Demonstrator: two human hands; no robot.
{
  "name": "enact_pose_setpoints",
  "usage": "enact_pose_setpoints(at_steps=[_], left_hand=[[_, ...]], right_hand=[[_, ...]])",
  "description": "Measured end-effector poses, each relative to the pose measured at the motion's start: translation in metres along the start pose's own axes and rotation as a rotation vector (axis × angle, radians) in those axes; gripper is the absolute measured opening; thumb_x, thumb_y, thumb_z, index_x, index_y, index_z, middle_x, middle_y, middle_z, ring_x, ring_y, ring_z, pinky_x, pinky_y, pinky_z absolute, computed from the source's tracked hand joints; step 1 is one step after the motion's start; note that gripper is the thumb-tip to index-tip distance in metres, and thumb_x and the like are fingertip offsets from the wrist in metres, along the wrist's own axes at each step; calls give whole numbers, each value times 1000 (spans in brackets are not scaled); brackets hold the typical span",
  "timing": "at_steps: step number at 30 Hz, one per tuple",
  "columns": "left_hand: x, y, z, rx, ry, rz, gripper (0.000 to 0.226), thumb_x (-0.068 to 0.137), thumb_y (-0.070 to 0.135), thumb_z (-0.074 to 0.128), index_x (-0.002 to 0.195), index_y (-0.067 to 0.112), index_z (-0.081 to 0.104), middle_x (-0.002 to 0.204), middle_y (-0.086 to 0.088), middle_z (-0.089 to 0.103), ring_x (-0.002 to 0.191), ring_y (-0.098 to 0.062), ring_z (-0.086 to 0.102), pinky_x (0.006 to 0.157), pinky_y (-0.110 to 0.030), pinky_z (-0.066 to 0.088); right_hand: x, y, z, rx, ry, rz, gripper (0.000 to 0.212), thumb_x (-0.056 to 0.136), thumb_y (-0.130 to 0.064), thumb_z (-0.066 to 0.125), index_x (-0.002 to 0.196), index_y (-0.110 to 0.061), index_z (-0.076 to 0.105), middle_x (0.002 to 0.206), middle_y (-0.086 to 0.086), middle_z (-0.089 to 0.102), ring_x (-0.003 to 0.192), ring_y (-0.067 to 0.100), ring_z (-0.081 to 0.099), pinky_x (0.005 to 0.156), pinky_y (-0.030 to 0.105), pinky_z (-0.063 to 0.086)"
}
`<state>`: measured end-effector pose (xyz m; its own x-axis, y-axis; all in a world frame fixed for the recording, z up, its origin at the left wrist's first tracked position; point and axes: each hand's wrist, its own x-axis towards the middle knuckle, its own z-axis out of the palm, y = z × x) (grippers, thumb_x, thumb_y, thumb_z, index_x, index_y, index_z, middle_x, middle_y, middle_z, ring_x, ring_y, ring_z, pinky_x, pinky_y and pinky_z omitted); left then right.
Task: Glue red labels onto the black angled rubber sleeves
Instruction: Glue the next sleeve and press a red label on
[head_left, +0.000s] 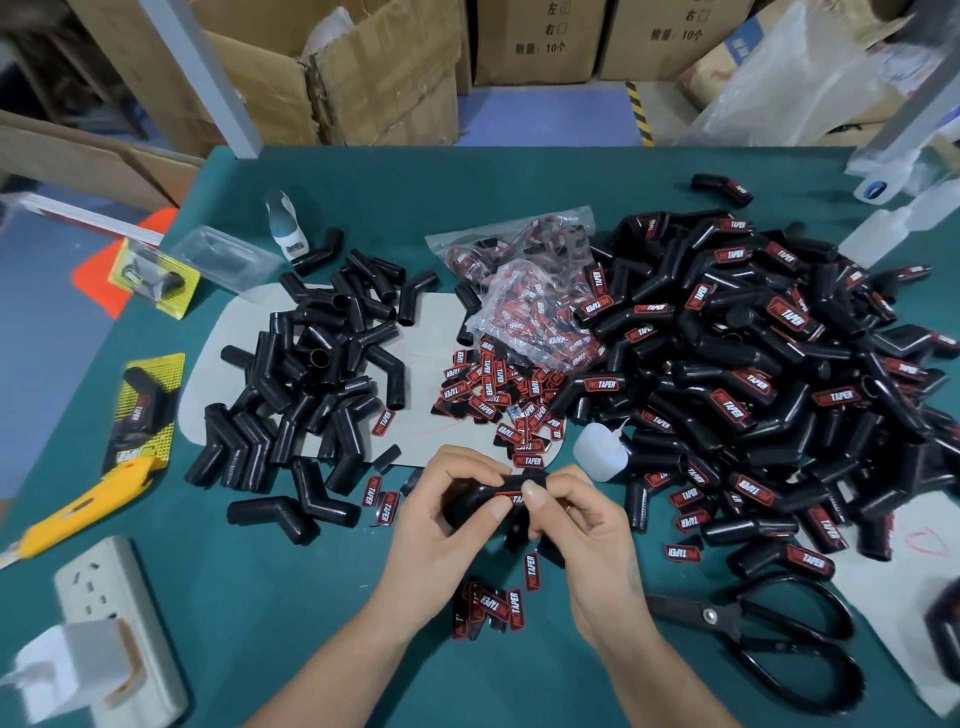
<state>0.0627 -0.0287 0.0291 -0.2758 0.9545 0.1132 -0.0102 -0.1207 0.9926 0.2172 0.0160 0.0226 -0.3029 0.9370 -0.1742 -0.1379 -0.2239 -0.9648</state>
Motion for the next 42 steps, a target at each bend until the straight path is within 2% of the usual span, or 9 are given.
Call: enact_pose_setpoints(at_steps=[5, 13, 18, 21, 24, 31, 34, 38, 42], left_hand=[[-1, -1, 2, 224, 12, 134, 13, 95, 20, 69, 98, 32, 73, 112, 8, 62, 109, -23, 64, 98, -25, 47], [1, -1, 1, 262, 43, 174, 11, 93, 21, 72, 99, 29, 77, 111, 10, 62, 106, -20, 66, 94, -26, 50], [1, -3, 2, 230, 66, 162, 12, 93, 22, 73, 101, 30, 76, 110, 9, 62, 103, -22, 66, 79, -48, 59], [1, -3, 2, 227, 59, 182, 14, 93, 21, 73, 105, 28, 73, 110, 7, 62, 106, -21, 66, 90, -36, 54], [2, -3, 2, 241, 44, 206, 17, 95, 17, 70, 108, 28, 70, 112, 4, 60, 109, -17, 63, 98, -25, 47], [1, -3, 0, 295, 2, 207, 16, 96, 14, 68, 101, 25, 79, 116, 4, 58, 110, -19, 64, 97, -26, 49], [1, -3, -1, 275, 0, 193, 14, 95, 15, 69, 101, 21, 80, 114, 5, 59, 102, -19, 66, 87, -30, 54], [2, -4, -1, 299, 4, 211, 12, 94, 13, 70, 98, 12, 81, 111, 2, 60, 102, -19, 66, 91, -25, 51], [1, -4, 1, 300, 11, 233, 12, 94, 12, 71, 99, 15, 82, 109, 1, 60, 101, -20, 67, 89, -26, 53]], right_hand=[[-1, 0, 0, -3, -7, -4, 27, 90, -40, 74, 75, -18, 72, 78, 2, 50, 73, 20, 49, 72, 28, 46], [-1, 1, -1, 24, 0, 30, 30, 88, -44, 76, 74, -18, 72, 79, 4, 49, 72, 20, 50, 77, 42, 45], [-1, -1, 0, 16, 2, 29, 36, 85, -55, 78, 71, -22, 72, 78, 2, 48, 71, 17, 50, 76, 40, 44], [-1, 0, 0, 19, 5, 24, 44, 82, -62, 79, 72, -21, 72, 77, 2, 48, 71, 17, 49, 76, 40, 43], [0, 3, 0, 19, 13, 22, 54, 84, -63, 77, 70, -11, 67, 76, 3, 47, 73, 20, 47, 77, 45, 39], [0, 4, 0, 33, 12, 16, 65, 87, -64, 74, 72, -2, 62, 76, 4, 48, 72, 20, 48, 76, 47, 39], [0, 4, 0, 33, 6, 19, 56, 92, -55, 70, 73, -3, 62, 76, 4, 47, 72, 19, 48, 76, 46, 40], [-1, 3, 0, 3, 2, 10, 38, 94, -47, 67, 75, -15, 68, 77, 1, 48, 71, 17, 50, 74, 38, 45], [0, 2, 2, -7, 13, 1, 28, 91, -45, 72, 76, -22, 72, 76, -1, 50, 70, 16, 51, 72, 31, 45]])
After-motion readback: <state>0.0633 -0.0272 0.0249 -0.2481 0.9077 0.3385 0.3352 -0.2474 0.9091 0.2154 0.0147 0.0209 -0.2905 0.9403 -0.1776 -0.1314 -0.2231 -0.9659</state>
